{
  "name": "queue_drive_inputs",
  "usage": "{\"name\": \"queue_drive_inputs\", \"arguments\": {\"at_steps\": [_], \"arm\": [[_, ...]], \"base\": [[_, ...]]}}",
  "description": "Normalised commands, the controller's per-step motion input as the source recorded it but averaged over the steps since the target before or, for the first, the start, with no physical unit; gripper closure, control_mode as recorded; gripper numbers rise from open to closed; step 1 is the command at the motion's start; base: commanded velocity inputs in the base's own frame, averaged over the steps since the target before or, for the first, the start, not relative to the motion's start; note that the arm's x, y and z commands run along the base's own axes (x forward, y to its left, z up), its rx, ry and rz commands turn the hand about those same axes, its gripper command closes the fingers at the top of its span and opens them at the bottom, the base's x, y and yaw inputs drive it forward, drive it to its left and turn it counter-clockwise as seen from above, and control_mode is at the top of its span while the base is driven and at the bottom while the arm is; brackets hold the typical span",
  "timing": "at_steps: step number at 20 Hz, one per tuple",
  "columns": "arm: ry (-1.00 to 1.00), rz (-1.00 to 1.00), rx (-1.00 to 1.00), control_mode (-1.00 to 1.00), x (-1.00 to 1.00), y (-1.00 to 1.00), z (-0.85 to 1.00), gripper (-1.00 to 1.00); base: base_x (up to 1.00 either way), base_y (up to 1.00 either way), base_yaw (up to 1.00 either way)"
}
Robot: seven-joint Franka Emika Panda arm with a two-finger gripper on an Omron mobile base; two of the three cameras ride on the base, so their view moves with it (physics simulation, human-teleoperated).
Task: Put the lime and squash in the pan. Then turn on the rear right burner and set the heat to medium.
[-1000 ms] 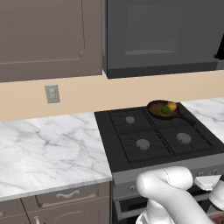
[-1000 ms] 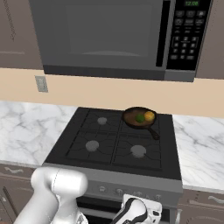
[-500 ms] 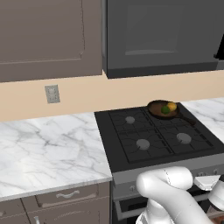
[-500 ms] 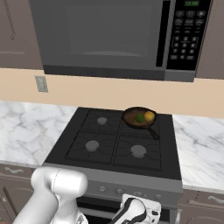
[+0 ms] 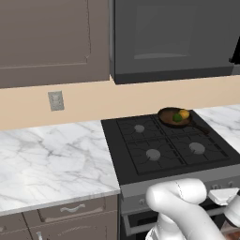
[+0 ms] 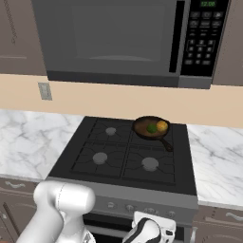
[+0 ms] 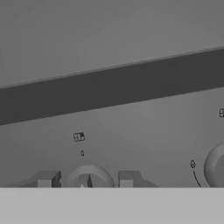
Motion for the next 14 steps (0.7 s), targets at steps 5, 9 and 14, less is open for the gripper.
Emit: {"name": "queue_drive_inputs", "arguments": {"at_steps": [5, 9, 14], "arm": [[-0.07, 0.02, -0.13, -1.00, 0.00, 0.00, -0.23, 1.00], [-0.03, 0.01, -0.18, -1.00, 0.00, 0.00, -0.11, 1.00], [0.00, 0.00, -0.22, -1.00, 0.01, 0.01, -0.02, 1.00]], "base": [[0.00, 0.00, 0.00], [0.00, 0.00, 0.00], [0.00, 0.00, 0.00]]}}
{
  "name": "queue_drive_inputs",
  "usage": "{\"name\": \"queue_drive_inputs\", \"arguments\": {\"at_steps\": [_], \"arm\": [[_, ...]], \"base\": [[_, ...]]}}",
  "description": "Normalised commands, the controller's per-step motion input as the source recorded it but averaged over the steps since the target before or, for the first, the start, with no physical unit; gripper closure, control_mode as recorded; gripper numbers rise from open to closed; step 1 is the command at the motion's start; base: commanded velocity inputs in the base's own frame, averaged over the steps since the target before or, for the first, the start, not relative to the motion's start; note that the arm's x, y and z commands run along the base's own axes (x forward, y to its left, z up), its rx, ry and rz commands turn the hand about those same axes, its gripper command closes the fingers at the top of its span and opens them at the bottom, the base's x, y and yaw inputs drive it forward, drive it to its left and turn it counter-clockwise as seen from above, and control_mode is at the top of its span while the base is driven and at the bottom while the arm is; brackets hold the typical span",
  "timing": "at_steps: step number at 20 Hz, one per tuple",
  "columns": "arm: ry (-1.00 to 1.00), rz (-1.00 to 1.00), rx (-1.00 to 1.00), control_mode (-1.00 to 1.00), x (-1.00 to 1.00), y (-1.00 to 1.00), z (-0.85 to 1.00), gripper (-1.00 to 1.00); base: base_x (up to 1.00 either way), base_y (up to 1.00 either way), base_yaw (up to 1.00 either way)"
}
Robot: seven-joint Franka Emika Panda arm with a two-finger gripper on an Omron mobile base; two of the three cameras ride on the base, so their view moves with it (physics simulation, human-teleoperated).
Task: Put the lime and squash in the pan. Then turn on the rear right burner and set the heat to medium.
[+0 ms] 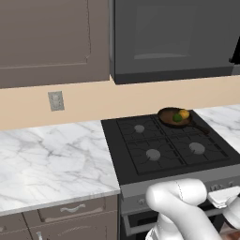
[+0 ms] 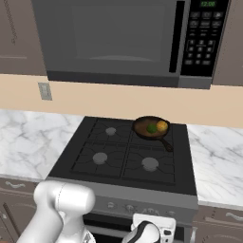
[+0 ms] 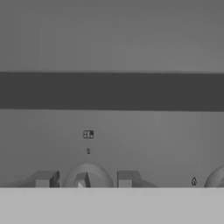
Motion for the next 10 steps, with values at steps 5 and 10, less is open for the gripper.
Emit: {"name": "queue_drive_inputs", "arguments": {"at_steps": [5, 10], "arm": [[0.00, -0.02, -0.24, -1.00, 0.00, 0.05, 0.00, 1.00], [0.00, -0.09, -0.23, -1.00, 0.00, 0.00, -0.17, 1.00]], "base": [[0.00, 0.00, 0.00], [0.00, 0.00, 0.00]]}}
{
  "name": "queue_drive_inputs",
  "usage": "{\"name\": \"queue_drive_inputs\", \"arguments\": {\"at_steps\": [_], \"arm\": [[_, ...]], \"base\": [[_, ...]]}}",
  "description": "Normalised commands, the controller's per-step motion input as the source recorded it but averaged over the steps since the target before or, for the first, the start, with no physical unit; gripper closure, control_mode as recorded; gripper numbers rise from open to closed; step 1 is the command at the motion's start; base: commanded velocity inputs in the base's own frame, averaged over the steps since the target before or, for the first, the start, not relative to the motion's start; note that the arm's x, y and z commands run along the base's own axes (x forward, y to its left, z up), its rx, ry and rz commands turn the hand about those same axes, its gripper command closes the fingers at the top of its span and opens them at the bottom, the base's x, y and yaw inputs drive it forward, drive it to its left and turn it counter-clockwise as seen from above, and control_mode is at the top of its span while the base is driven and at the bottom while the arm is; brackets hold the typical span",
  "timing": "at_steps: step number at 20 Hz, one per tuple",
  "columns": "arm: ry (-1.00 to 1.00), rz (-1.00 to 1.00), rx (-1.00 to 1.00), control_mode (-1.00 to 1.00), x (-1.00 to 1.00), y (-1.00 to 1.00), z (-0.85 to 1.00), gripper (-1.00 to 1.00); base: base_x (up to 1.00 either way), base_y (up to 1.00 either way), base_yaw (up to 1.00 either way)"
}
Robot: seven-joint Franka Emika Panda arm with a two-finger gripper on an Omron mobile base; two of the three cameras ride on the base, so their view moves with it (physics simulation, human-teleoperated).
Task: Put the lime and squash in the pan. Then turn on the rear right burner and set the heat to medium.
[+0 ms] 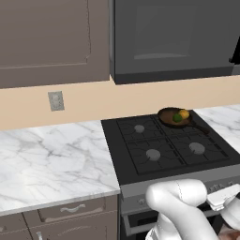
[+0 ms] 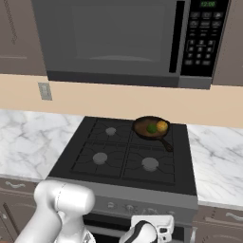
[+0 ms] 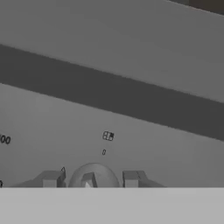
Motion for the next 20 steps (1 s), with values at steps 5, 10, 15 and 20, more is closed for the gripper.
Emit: {"name": "queue_drive_inputs", "arguments": {"at_steps": [5, 10, 15, 20], "arm": [[-0.01, -0.12, -0.23, -1.00, 0.00, 0.00, -0.24, 1.00], [-0.07, -0.16, -0.24, -1.00, 0.00, 0.00, -0.30, 1.00], [-0.09, -0.24, -0.27, -1.00, 0.00, 0.00, -0.33, 1.00], [-0.09, -0.29, -0.27, -1.00, 0.00, 0.00, -0.31, 1.00]], "base": [[0.00, 0.00, 0.00], [0.00, 0.00, 0.00], [0.00, 0.00, 0.00], [0.00, 0.00, 0.00]]}}
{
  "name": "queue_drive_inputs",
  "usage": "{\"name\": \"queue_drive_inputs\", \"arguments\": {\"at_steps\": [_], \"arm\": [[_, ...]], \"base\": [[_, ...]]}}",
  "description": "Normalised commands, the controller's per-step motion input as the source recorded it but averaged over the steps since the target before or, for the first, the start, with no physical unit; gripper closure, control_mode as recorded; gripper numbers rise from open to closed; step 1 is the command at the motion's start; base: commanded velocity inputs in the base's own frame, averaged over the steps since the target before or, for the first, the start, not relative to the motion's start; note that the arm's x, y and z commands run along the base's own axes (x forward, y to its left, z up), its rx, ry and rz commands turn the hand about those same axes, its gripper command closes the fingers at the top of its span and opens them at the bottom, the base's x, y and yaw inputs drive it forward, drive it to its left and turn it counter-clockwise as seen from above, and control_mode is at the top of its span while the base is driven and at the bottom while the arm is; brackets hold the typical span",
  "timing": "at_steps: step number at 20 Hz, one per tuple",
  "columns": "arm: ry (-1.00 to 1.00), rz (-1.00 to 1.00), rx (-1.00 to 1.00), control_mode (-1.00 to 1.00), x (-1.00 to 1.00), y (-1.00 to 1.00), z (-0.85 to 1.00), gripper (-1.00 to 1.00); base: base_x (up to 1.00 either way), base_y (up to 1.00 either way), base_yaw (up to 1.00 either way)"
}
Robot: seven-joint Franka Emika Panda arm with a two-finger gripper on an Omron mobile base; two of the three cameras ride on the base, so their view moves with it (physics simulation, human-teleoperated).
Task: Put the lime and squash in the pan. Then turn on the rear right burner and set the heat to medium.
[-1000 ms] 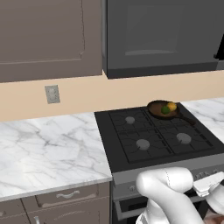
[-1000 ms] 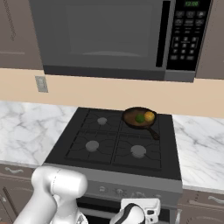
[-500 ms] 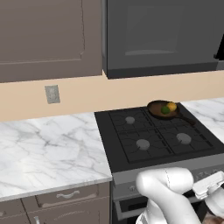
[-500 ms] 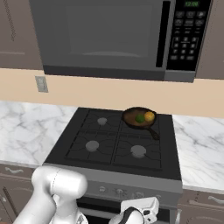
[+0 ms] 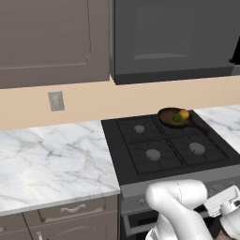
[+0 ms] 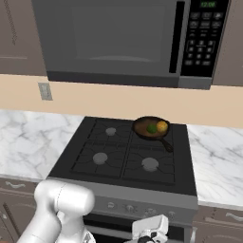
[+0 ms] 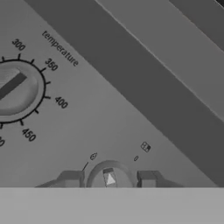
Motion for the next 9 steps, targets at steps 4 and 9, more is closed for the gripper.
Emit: {"name": "queue_drive_inputs", "arguments": {"at_steps": [4, 9], "arm": [[-0.05, -0.34, -0.24, -1.00, 0.00, 0.00, -0.13, 1.00], [0.00, -0.38, -0.22, -1.00, 0.06, 0.00, 0.00, 1.00]], "base": [[0.00, 0.00, 0.00], [0.00, 0.00, 0.00]]}}
